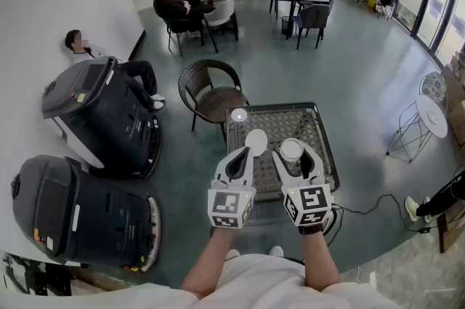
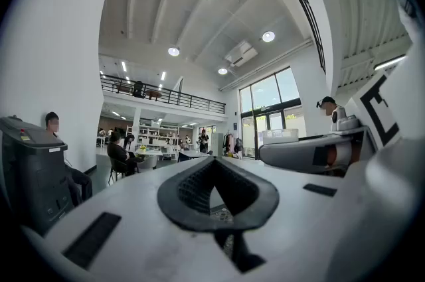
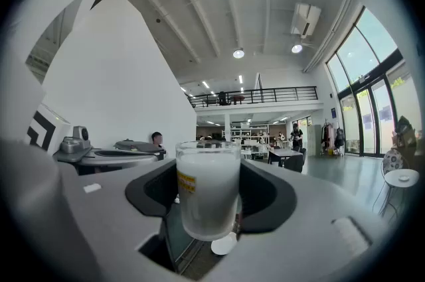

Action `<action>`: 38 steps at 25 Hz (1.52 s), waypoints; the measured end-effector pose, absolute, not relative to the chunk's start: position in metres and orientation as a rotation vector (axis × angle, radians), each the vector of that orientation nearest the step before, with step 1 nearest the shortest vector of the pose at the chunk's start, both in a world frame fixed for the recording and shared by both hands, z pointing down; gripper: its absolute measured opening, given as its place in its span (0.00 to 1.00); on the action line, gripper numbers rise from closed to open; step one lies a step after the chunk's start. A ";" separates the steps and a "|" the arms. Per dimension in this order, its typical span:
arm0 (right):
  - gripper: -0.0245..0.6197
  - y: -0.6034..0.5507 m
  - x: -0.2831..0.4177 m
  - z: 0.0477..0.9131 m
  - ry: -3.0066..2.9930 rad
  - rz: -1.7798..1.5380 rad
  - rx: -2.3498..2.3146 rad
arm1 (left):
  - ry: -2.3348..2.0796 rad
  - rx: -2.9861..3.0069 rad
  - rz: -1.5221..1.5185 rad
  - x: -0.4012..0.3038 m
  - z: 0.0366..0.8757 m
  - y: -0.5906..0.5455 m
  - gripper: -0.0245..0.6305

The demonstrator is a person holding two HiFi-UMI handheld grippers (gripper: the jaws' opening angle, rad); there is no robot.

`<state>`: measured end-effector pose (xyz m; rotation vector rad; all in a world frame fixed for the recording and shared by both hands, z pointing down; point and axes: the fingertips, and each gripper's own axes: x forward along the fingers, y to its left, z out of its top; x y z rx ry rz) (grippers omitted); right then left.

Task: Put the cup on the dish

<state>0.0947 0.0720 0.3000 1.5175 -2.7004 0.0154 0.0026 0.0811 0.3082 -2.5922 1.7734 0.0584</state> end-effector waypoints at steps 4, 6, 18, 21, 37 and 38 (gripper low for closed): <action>0.44 0.073 0.099 0.303 -2.707 0.025 1.503 | 1.802 -2.588 0.055 0.004 0.313 0.081 0.04; 0.44 0.074 0.103 0.304 -2.711 0.030 1.496 | 1.818 -2.586 0.050 0.007 0.315 0.082 0.04; 0.44 0.084 0.163 0.313 -2.782 0.085 1.416 | 1.867 -2.551 -0.015 0.072 0.325 0.094 0.04; 0.44 0.086 0.184 0.317 -2.797 0.089 1.411 | 1.866 -2.548 -0.051 0.094 0.332 0.099 0.04; 0.44 0.041 0.158 0.357 -2.769 0.147 1.340 | 1.891 -2.582 -0.085 0.083 0.370 0.053 0.04; 0.44 0.033 0.152 0.356 -2.763 0.139 1.340 | 1.891 -2.587 -0.067 0.077 0.369 0.044 0.04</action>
